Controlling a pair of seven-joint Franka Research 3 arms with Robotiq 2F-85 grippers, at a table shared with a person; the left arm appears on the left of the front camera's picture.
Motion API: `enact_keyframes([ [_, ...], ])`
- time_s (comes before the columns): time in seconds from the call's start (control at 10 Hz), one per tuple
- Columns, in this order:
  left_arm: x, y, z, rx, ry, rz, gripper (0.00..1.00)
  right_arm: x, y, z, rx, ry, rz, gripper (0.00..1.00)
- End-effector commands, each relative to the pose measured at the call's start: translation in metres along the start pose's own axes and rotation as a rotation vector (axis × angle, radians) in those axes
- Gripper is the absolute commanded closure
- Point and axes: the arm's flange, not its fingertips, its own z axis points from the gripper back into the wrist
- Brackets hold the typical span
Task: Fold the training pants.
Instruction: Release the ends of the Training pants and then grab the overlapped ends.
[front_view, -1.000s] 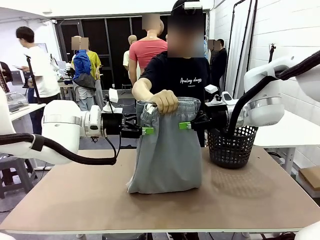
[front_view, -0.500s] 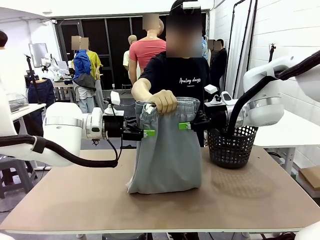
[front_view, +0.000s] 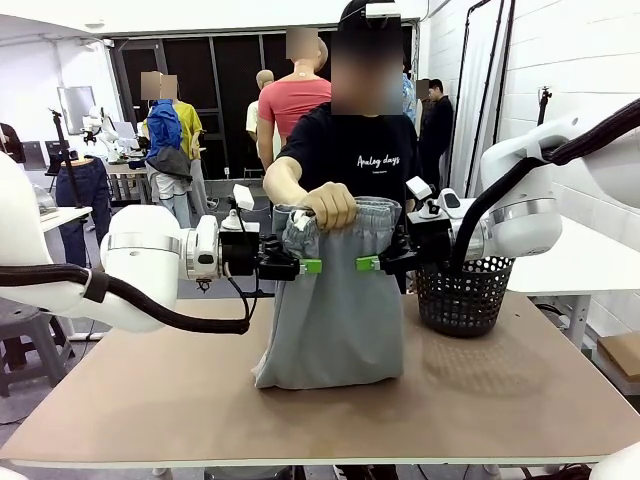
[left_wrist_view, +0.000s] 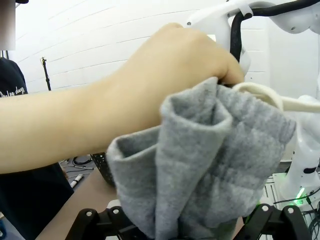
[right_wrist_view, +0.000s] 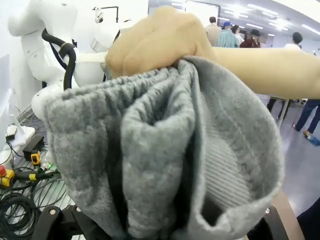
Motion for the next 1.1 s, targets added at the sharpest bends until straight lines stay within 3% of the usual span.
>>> enact_keyframes([
  [0.0, -0.0019, 0.0065, -0.0036, 0.022, 0.008, 0.016, 0.02, -0.0020, -0.0093, -0.0055, -0.017, 0.007, -0.008, 0.00],
  [0.1, -0.0035, 0.0107, -0.0017, 0.046, 0.008, 0.016, 0.10, -0.0030, -0.0113, -0.0052, -0.019, -0.006, -0.016, 0.00],
  [0.5, -0.0060, 0.0141, 0.0018, 0.048, -0.051, 0.040, 0.90, -0.0001, -0.0096, -0.0048, -0.006, -0.019, -0.047, 0.76],
  [0.6, -0.0062, 0.0164, 0.0021, 0.046, -0.051, 0.039, 1.00, 0.0006, -0.0115, -0.0051, 0.001, -0.025, -0.053, 0.95],
  [0.7, -0.0066, 0.0151, 0.0008, 0.042, -0.053, 0.043, 1.00, 0.0026, -0.0105, -0.0053, 0.022, -0.042, -0.064, 1.00],
  [1.0, -0.0056, 0.0160, 0.0028, 0.030, -0.039, 0.040, 1.00, 0.0054, -0.0088, -0.0037, 0.056, -0.076, -0.082, 1.00],
])
